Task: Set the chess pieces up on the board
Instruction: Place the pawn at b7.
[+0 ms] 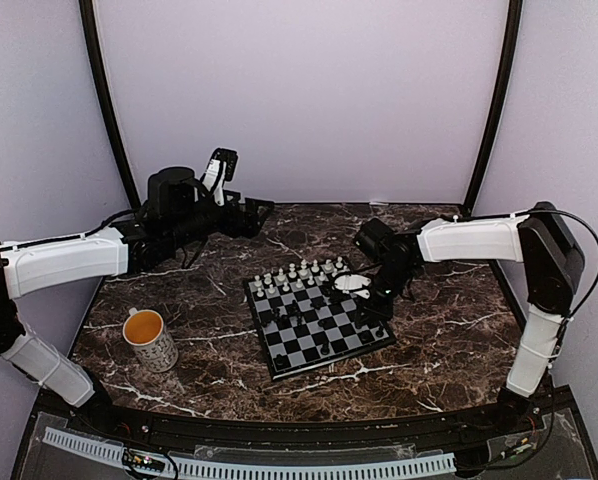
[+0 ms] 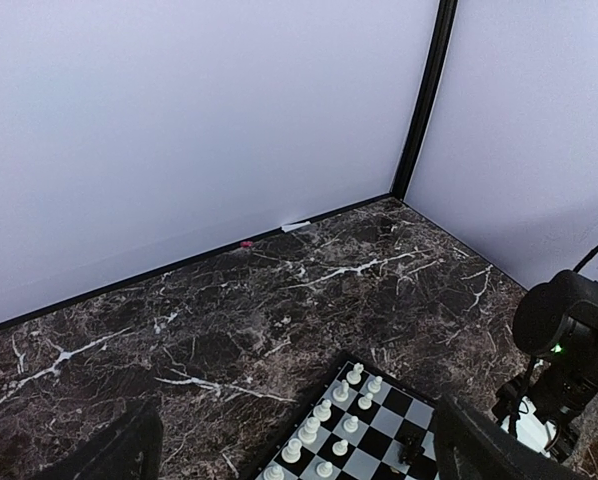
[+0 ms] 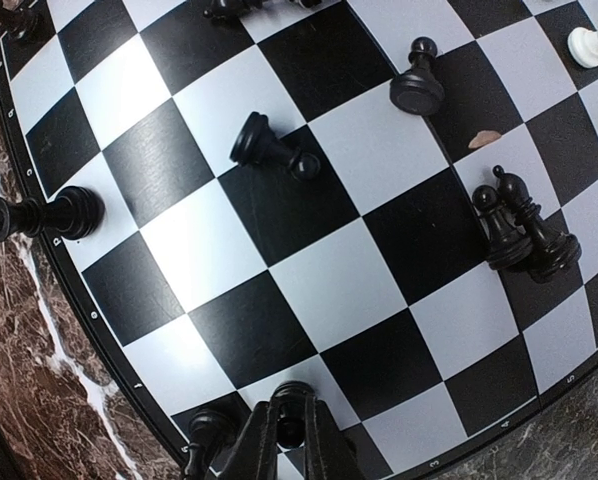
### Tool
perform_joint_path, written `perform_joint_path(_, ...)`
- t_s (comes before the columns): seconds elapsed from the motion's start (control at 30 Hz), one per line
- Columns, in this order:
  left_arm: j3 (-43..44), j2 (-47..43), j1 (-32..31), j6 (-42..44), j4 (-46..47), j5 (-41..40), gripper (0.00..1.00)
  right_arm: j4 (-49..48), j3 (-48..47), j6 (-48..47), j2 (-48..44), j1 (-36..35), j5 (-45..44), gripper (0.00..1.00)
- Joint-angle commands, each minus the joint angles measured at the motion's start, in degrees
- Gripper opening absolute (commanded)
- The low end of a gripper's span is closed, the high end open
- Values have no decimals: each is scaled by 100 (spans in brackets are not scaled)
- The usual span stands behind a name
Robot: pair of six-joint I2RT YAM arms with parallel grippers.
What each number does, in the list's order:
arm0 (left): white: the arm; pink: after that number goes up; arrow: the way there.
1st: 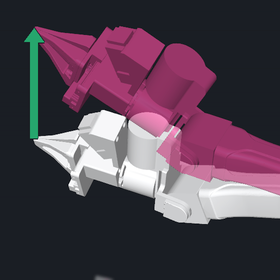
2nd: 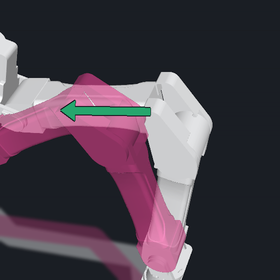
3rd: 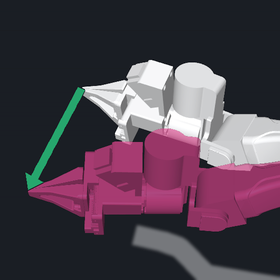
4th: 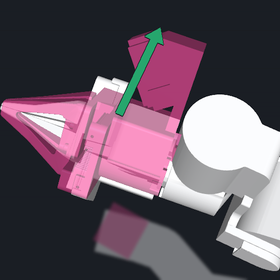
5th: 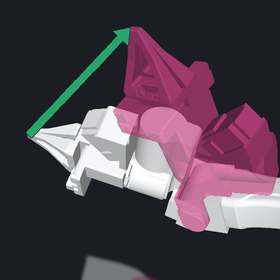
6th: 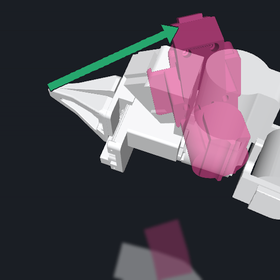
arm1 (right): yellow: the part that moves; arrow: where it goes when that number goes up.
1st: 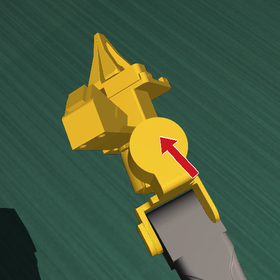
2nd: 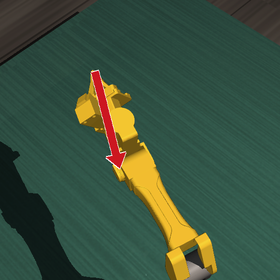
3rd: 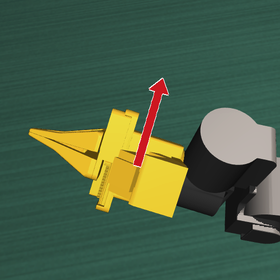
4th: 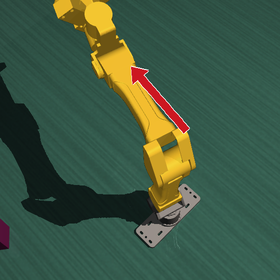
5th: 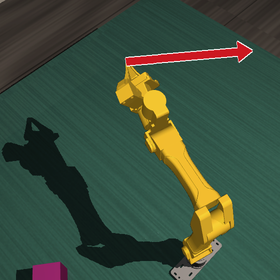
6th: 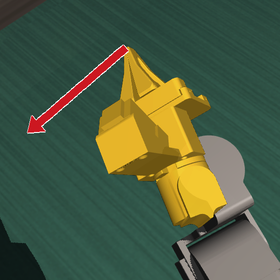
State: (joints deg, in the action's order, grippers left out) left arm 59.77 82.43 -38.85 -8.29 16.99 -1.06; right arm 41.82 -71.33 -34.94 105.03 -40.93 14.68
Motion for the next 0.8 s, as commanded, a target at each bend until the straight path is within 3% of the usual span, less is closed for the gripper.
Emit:
perform_joint_path(0.0, 142, -104, -20, 56, 32, 8, 97, 77, -50, -48, -3, 23, -112, 10)
perform_joint_path(0.2, 137, -93, -27, 59, 30, 9, 97, 66, -19, -48, -33, 23, -96, 11)
perform_joint_path(0.57, 142, -55, -50, 78, 17, 1, 97, 67, -103, 13, -235, 39, -144, 29)
perform_joint_path(0.77, 400, 183, -75, 242, -391, 9, 99, 315, -500, 30, -525, 184, 62, 31)
